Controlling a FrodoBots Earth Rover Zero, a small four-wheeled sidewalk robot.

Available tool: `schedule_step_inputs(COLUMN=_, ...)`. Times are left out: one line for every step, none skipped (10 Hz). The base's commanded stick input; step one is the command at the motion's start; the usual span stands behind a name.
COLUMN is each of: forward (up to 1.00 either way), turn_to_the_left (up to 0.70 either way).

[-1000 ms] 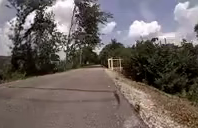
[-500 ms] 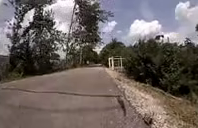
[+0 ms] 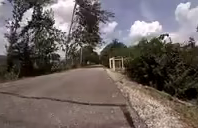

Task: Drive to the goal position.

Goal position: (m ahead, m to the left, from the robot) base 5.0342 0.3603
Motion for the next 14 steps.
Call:
schedule_step_inputs(forward=0.7, turn_to_the_left=0.0)
schedule_step_inputs(forward=0.7, turn_to_the_left=0.0)
schedule_step_inputs(forward=0.7, turn_to_the_left=0.0)
schedule_step_inputs(forward=0.7, turn_to_the_left=0.0)
schedule_step_inputs(forward=0.7, turn_to_the_left=0.0)
schedule_step_inputs(forward=0.7, turn_to_the_left=0.0)
schedule_step_inputs(forward=0.7, turn_to_the_left=0.0)
schedule_step_inputs(forward=0.7, turn_to_the_left=0.0)
schedule_step_inputs(forward=0.7, turn_to_the_left=0.0)
schedule_step_inputs(forward=0.7, turn_to_the_left=0.0)
schedule_step_inputs(forward=0.7, turn_to_the_left=0.0)
schedule_step_inputs(forward=0.7, turn_to_the_left=0.0)
schedule_step_inputs(forward=0.7, turn_to_the_left=0.0)
schedule_step_inputs(forward=0.7, turn_to_the_left=0.0)
